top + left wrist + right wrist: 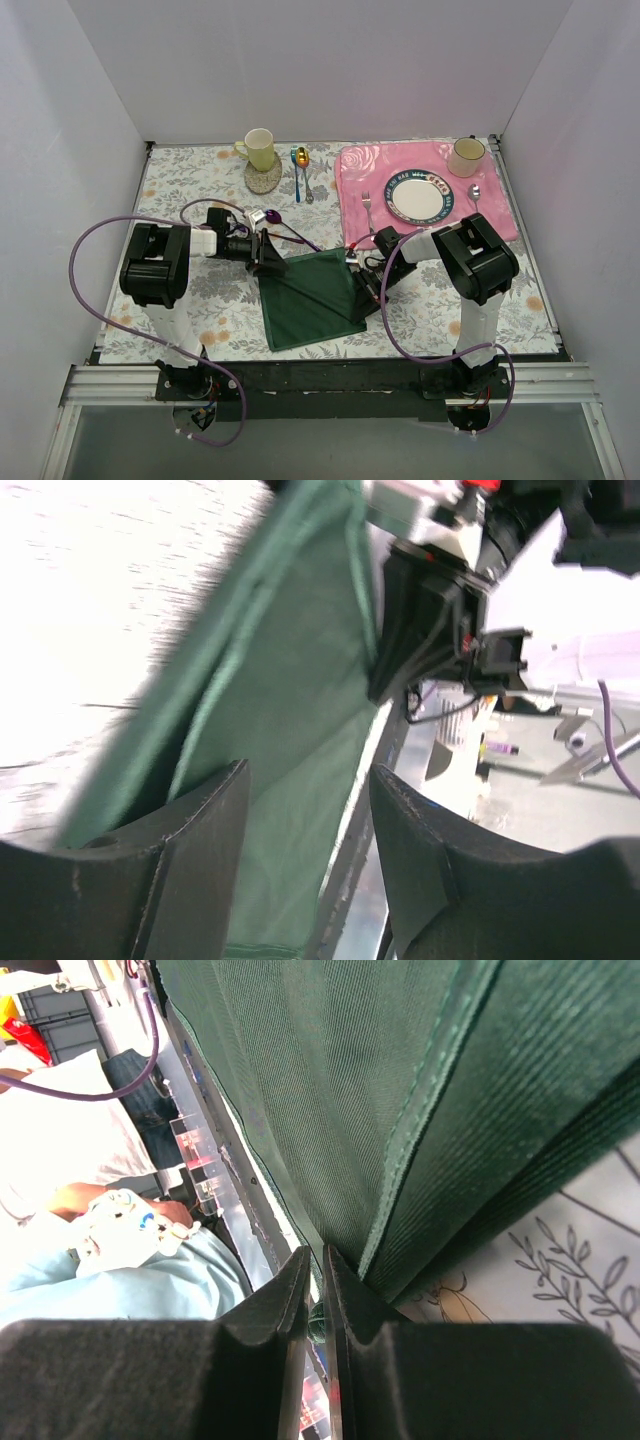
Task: Fold the napkin into a case and place the utensils inside
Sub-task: Smooth out the upper triangle-folded napkin at the center of the board.
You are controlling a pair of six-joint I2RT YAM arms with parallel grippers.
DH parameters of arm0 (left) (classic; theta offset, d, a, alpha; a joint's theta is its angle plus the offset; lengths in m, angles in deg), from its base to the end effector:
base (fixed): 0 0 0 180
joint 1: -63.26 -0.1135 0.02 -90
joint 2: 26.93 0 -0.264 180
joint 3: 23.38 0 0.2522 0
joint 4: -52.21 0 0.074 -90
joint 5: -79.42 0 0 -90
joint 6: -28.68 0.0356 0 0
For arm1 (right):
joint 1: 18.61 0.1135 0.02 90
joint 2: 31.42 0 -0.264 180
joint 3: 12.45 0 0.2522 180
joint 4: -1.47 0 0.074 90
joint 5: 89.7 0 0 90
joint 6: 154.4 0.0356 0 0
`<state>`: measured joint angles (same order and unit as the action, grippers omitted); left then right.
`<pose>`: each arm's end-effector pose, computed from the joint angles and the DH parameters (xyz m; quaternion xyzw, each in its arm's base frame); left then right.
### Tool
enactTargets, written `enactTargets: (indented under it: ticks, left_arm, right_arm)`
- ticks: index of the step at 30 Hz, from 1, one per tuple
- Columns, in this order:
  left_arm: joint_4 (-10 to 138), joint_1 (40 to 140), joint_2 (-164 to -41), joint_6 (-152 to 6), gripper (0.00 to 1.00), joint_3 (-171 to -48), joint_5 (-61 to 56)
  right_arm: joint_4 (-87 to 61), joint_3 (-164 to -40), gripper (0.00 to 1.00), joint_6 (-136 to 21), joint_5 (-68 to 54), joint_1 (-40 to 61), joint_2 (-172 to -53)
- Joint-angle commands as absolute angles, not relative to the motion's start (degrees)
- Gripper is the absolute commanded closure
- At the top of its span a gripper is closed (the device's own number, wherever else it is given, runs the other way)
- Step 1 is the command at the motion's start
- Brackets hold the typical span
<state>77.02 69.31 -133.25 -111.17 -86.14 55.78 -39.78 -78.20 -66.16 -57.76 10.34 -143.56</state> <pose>0.3043 -0.0650 0.1110 0.2114 -0.8011 0.5485 0.1132 0.2455 0.1703 0.0827 0.2411 -0.8403 -0.4758 0.0965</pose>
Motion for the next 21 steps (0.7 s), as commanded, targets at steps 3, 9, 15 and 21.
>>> enactTargets:
  ticks: [3,9,15,21]
  left_arm:
    - [71.9,66.3,-138.3,-113.4,0.50,-88.6,55.8]
    - [73.3,65.8,-138.9,-112.4,0.50,-90.5,59.0]
    - [78.0,65.0,-133.3,-109.1,0.48,-91.7,59.6]
    - [86.1,64.8,-128.1,-103.2,0.48,-94.4,53.9]
  right_arm:
    - [-39.9,-78.2,0.81,-68.8,-50.4,10.5,-145.7]
    - [-40.0,-78.4,0.81,-69.2,-50.7,10.6,-145.5]
    - [-39.4,-78.2,0.80,-69.1,-52.4,12.1,-143.3]
    - [-38.6,-77.4,0.80,-69.0,-53.5,16.8,-140.5]
